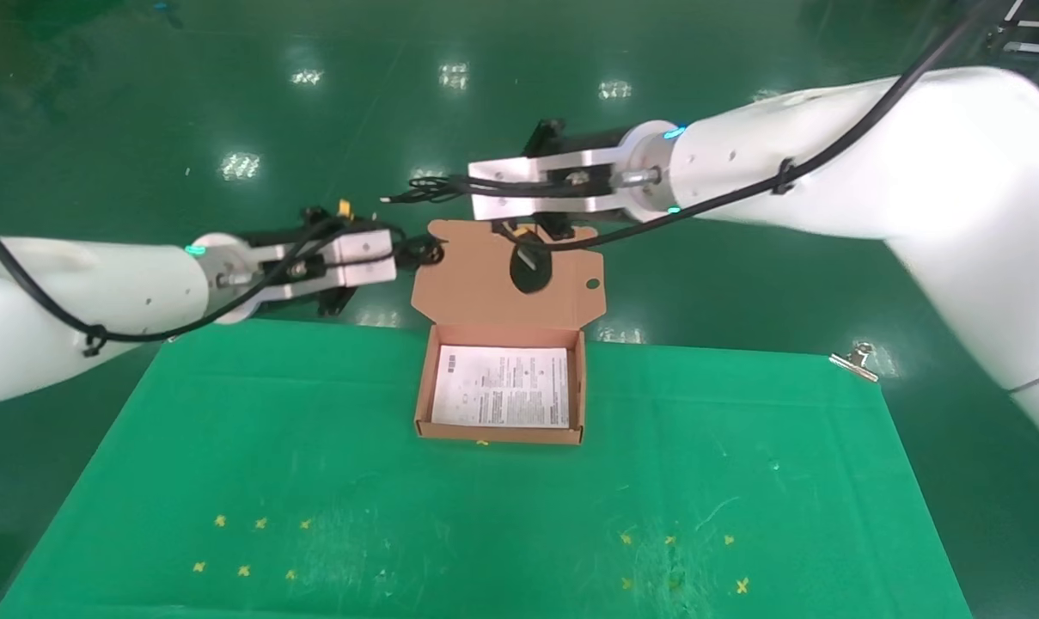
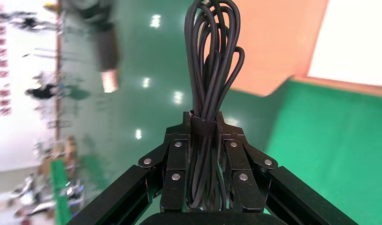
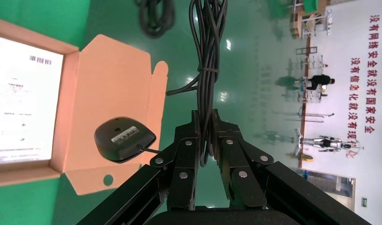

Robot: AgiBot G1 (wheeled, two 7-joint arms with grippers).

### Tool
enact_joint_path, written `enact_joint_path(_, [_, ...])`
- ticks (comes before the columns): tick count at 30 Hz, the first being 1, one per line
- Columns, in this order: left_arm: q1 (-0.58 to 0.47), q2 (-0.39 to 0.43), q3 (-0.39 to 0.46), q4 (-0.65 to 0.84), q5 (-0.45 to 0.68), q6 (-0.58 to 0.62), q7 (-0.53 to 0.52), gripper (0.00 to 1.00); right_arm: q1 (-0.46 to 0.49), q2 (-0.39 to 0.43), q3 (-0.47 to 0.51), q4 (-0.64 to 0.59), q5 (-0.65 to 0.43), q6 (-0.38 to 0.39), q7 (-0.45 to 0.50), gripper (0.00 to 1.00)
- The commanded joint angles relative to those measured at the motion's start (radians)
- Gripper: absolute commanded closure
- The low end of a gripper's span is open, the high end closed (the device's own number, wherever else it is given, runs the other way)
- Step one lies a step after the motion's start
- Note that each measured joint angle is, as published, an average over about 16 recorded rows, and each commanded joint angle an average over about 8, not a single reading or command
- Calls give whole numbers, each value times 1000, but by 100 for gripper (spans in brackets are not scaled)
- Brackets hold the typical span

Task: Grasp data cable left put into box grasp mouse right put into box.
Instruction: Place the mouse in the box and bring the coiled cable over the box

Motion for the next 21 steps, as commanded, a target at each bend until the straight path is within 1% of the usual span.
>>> enact_joint_path(1, [-9, 6, -3, 9, 16, -12, -5, 100, -7, -7, 1, -4, -3, 16, 1, 100])
enact_joint_path(11, [-20, -9, 0, 38, 114, 3, -37, 100, -39, -39, -18, -75, 54, 107, -47, 100])
enact_joint_path(21, [-10, -37, 1, 66, 249, 65, -121, 100, -75, -49, -94, -112, 174, 149, -96, 100])
